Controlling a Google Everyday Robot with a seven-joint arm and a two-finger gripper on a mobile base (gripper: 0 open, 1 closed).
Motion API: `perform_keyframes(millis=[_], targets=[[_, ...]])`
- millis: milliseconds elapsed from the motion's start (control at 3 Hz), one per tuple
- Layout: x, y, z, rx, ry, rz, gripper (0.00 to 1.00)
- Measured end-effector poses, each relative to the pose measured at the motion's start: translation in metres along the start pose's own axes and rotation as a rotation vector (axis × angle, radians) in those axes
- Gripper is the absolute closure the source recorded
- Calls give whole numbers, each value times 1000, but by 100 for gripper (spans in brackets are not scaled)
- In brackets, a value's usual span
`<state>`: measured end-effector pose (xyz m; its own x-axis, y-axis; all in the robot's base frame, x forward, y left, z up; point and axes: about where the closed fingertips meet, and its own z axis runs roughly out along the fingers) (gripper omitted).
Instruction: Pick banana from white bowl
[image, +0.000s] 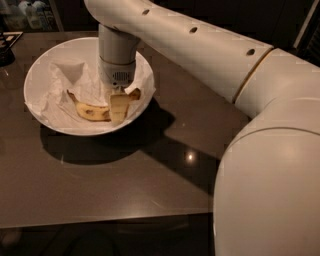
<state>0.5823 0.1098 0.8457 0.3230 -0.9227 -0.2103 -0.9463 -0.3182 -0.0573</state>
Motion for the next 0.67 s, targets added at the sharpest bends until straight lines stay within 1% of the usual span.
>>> perform_keyframes(millis=[333,667], targets=[[0,0,0,0,0,0,59],[0,0,0,0,0,0,84]])
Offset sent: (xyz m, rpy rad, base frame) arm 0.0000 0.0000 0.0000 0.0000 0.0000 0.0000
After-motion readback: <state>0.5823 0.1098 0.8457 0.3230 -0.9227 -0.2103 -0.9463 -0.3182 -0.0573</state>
